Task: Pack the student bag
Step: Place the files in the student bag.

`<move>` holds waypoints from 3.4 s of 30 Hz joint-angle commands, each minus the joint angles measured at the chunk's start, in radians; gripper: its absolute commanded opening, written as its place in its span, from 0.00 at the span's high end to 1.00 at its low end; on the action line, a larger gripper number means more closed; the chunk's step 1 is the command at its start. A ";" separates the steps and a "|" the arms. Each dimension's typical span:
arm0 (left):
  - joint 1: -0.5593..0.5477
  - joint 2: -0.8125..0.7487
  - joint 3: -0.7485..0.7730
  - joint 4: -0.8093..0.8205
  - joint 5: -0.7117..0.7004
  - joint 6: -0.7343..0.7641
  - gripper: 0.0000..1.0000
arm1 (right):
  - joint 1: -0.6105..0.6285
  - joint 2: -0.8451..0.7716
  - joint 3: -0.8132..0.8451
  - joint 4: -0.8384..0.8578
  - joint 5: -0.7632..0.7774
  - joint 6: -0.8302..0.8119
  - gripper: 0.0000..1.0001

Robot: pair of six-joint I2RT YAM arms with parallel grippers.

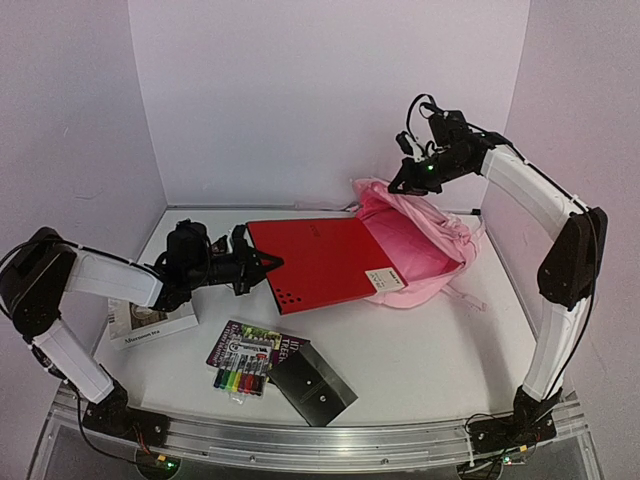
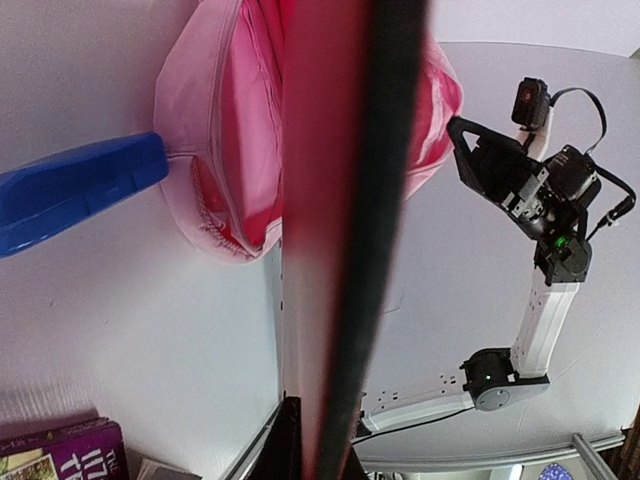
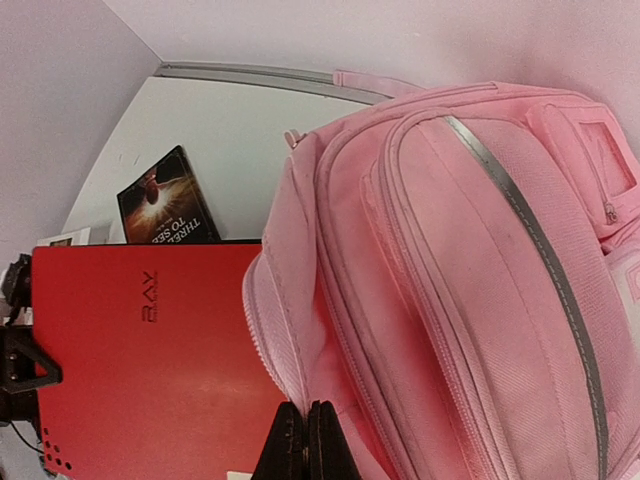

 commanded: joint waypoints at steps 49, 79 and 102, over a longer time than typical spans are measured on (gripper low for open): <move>-0.185 0.762 1.108 -0.721 -0.413 -0.291 1.00 | 0.108 -0.185 -0.030 0.198 -0.281 0.070 1.00; -0.238 0.927 0.927 0.183 -0.640 -0.414 1.00 | 0.144 -0.246 -0.184 0.333 -0.345 0.251 1.00; -0.266 0.794 0.943 -0.110 -0.683 -0.141 0.52 | 0.107 -0.293 -0.187 0.331 -0.317 0.252 1.00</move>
